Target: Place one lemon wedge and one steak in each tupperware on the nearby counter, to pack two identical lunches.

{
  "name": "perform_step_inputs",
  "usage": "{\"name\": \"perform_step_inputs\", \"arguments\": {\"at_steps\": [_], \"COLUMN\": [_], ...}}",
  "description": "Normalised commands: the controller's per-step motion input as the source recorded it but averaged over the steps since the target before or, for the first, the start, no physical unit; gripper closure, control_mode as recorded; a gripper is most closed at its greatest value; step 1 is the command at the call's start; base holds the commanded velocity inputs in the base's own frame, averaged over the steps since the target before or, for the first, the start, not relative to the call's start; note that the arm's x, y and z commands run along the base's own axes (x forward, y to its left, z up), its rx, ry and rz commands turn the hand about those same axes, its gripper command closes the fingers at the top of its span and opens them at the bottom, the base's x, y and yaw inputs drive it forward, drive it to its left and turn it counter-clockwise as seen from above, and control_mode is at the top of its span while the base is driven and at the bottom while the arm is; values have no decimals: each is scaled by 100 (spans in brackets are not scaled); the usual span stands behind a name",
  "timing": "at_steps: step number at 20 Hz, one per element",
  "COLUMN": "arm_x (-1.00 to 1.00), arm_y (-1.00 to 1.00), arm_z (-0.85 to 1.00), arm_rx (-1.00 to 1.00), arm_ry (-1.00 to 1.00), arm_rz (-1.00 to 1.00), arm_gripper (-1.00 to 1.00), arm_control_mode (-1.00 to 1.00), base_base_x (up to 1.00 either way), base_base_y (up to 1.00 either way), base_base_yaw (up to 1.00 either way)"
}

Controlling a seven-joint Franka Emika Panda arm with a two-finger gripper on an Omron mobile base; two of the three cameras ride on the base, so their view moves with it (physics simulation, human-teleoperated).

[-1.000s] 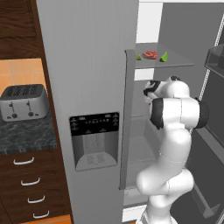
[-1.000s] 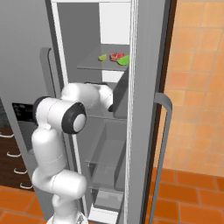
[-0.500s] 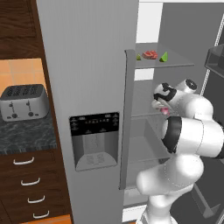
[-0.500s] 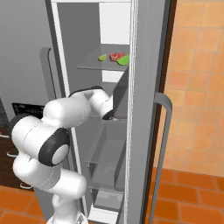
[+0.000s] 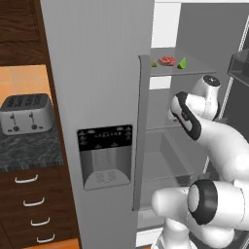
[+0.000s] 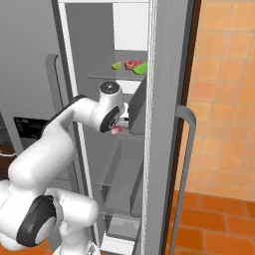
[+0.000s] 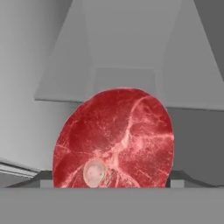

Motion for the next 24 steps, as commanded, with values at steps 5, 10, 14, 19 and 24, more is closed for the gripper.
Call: {"name": "perform_step_inputs", "arguments": {"at_steps": [5, 10, 14, 19, 24], "arm_x": [-100, -100, -80, -22, 0], "arm_y": [6, 4, 30, 89, 0], "arm_z": [48, 10, 0, 0, 0], "arm_rx": [-1, 3, 0, -7, 0], "arm_ry": [7, -8, -1, 2, 0], "arm_rz": [0, 3, 0, 0, 0], "arm_gripper": [100, 100, 100, 100, 100], "arm_control_mode": [-100, -100, -100, -100, 100], "base_base_x": [0, 0, 0, 0, -97], "base_base_y": [0, 0, 0, 0, 100], "base_base_yaw": [0, 0, 0, 0, 0]}}
